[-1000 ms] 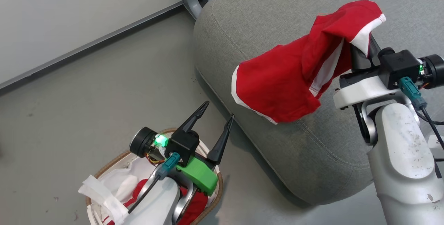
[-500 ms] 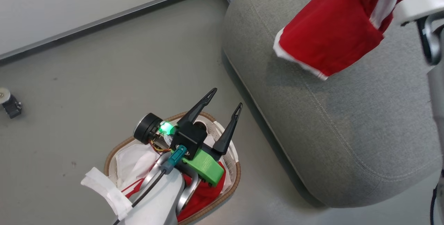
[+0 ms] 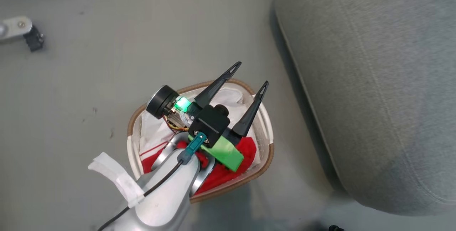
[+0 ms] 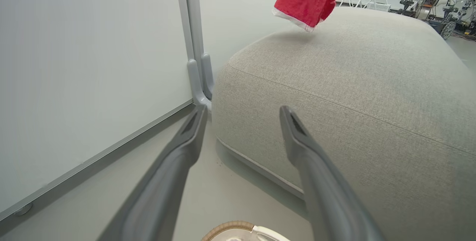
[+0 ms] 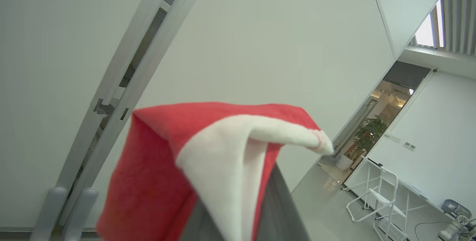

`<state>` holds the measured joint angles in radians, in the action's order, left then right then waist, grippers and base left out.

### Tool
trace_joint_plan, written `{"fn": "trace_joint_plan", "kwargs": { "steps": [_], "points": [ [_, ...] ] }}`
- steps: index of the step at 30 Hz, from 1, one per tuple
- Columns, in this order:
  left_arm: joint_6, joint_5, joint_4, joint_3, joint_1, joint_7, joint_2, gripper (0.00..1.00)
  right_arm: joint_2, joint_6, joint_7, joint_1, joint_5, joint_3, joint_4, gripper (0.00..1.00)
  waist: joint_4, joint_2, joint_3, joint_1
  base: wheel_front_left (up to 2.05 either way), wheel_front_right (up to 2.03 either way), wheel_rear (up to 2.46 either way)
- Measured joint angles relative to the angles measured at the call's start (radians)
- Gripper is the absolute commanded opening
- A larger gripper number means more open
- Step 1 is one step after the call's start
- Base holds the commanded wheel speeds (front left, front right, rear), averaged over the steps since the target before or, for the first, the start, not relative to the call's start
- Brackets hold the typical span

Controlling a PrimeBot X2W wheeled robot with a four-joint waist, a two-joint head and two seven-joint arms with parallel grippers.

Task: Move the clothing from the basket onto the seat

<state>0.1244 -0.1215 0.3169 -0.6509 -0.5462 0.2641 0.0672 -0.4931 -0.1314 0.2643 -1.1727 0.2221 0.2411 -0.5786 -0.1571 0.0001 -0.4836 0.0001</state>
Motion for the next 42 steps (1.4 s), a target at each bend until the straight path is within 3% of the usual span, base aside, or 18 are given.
{"fn": "trace_joint_plan", "kwargs": {
  "steps": [9, 16, 17, 18, 19, 20, 32, 42],
  "points": [
    [0.0, 0.003, -0.005, -0.007, -0.027, 0.0, -0.01, 1.0, 0.09, 0.0, 0.0, 0.154, 0.044, 0.126, -0.098, 0.0, 0.082, 0.0, -0.123, 0.0001, 0.0, 0.0, 0.0],
    [-0.001, 0.005, -0.001, 0.005, -0.028, 0.0, -0.012, 1.0, 0.139, 0.0, 0.0, 0.208, 0.065, 0.158, -0.146, 0.02, 0.115, 0.0, -0.177, 0.0001, 0.0, 0.0, 0.0],
    [-0.001, 0.005, 0.002, 0.005, -0.028, 0.0, -0.012, 1.0, 0.143, 0.0, 0.0, 0.215, 0.067, 0.16, -0.15, 0.27, 0.117, -0.0001, -0.179, 0.0, 0.0, 0.0, 0.0],
    [-0.001, 0.005, 0.005, 0.008, -0.028, 0.0, -0.012, 1.0, 0.151, 0.0, 0.0, 0.221, 0.067, 0.163, -0.151, 0.39, 0.117, 0.0, -0.178, 0.0, 0.0, 0.0, 0.0],
    [-0.001, 0.005, 0.007, 0.01, -0.028, 0.0, -0.012, 1.0, 0.157, 0.0, 0.0, 0.227, 0.067, 0.164, -0.151, 0.82, 0.116, 0.0, -0.177, 0.0, 0.0, 0.0, 0.0],
    [-0.001, 0.005, 0.009, 0.013, -0.028, 0.0, -0.012, 1.0, 0.165, 0.0, 0.0, 0.233, 0.067, 0.161, -0.148, 1.0, 0.114, 0.0, -0.174, 0.0, 0.0, 0.0, 0.0],
    [-0.001, -0.01, 0.015, 0.074, 0.001, 0.0, -0.014, 1.0, 0.194, 0.0, 0.0, 0.335, 0.012, 0.066, -0.099, 1.0, 0.09, 0.0, -0.08, -0.0001, 0.0, 0.0, 0.0],
    [-0.017, -0.05, 0.014, 0.194, 0.08, 0.0, -0.015, 1.0, 0.192, 0.0, 0.0, 0.357, -0.032, -0.066, -0.099, 1.0, 0.088, 0.0, 0.074, -0.0002, 0.0, 0.0, 0.0]
  ]
}}
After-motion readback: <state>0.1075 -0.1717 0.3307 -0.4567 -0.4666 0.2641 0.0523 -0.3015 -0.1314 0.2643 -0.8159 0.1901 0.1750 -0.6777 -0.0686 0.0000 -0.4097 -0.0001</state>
